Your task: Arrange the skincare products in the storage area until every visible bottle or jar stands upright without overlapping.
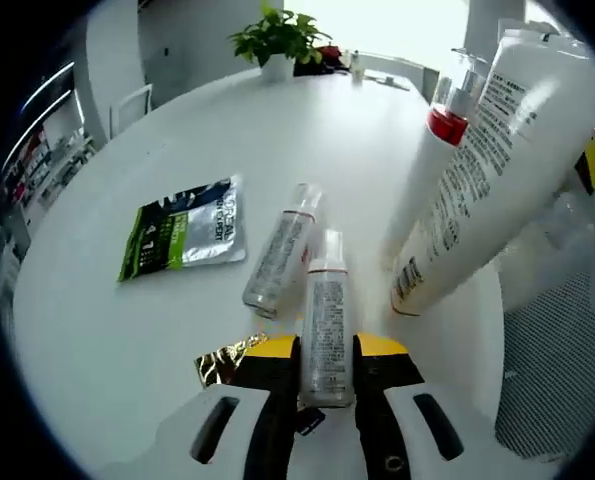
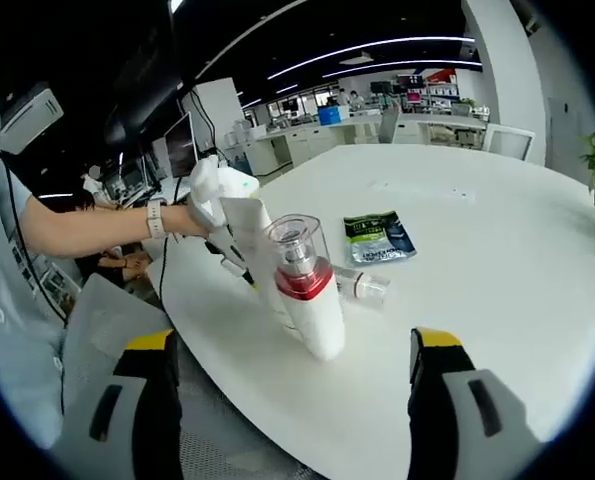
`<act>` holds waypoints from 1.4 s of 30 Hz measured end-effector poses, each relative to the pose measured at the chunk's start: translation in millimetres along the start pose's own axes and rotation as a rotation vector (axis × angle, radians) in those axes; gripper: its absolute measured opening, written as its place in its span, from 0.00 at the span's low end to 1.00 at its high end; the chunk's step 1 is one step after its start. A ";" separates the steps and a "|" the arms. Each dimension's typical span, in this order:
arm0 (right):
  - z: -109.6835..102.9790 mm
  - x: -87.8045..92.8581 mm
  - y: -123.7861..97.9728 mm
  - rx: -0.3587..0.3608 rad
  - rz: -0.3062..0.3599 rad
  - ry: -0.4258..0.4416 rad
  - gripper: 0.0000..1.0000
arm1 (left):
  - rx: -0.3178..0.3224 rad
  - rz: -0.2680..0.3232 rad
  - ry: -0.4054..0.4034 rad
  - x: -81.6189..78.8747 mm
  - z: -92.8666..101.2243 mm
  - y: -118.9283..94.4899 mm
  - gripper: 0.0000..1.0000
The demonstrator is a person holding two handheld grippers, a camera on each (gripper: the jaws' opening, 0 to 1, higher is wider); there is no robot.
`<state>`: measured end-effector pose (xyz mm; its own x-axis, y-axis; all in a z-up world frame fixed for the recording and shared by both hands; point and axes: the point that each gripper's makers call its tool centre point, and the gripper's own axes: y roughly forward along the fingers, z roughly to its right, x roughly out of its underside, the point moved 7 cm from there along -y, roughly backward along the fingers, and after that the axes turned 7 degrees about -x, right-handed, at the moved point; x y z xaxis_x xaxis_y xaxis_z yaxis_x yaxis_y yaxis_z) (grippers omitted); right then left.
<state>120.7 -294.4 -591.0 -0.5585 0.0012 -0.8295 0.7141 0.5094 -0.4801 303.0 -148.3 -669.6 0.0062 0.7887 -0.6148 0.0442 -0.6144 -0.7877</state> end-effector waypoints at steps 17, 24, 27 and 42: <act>-24.6 16.5 16.3 -0.100 0.040 0.138 0.87 | -0.109 0.033 -0.229 29.7 12.3 -49.6 0.16; -42.9 23.0 33.1 -0.182 0.075 0.274 0.84 | -0.108 0.053 -0.304 33.9 26.5 -62.1 0.15; -53.2 26.4 44.9 -0.239 0.082 0.326 0.85 | -0.111 0.054 -0.332 35.6 30.3 -65.6 0.15; -57.6 38.2 94.4 -0.276 0.259 0.933 0.75 | -0.068 0.208 -0.557 30.3 29.2 -86.4 0.00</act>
<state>142.5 -196.8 -651.6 -0.5916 0.7534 -0.2871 0.8036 0.5795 -0.1352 270.2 -71.9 -621.3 -0.5023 0.5105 -0.6979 0.1622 -0.7371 -0.6560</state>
